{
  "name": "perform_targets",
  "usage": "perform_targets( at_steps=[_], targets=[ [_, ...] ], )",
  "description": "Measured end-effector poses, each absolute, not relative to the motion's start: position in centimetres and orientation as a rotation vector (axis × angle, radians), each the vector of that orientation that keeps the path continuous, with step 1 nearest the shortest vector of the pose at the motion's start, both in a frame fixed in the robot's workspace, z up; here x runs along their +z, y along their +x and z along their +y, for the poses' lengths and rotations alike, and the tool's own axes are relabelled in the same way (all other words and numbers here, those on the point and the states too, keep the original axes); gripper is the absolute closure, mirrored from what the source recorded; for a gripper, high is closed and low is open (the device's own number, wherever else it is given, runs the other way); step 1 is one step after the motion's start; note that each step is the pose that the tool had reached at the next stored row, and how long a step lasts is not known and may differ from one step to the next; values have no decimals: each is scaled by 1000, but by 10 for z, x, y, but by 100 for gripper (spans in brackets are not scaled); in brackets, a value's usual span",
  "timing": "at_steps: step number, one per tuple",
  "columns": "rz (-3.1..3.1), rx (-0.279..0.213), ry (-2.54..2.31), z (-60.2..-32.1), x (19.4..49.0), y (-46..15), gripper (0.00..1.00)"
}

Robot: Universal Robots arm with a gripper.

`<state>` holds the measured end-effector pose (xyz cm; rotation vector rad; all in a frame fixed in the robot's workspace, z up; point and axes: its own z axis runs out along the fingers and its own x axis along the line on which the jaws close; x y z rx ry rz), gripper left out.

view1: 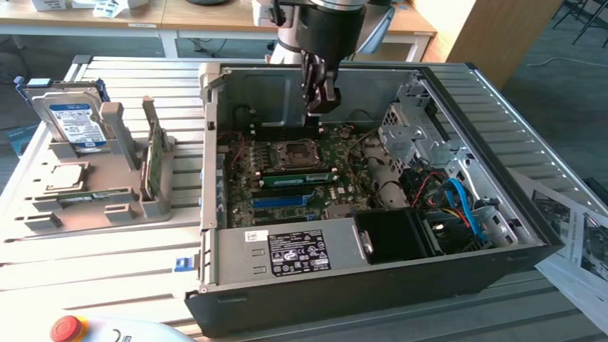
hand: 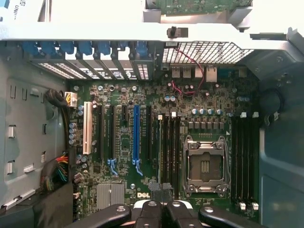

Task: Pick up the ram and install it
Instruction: 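Press down the ram until it locks into place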

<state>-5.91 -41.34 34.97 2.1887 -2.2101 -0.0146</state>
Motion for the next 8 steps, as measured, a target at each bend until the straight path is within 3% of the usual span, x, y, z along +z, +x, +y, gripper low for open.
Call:
perform_targets(
  at_steps=[8],
  targets=[
    [-2210, -15, 2189, -413, 350, -48, 89]
  ],
)
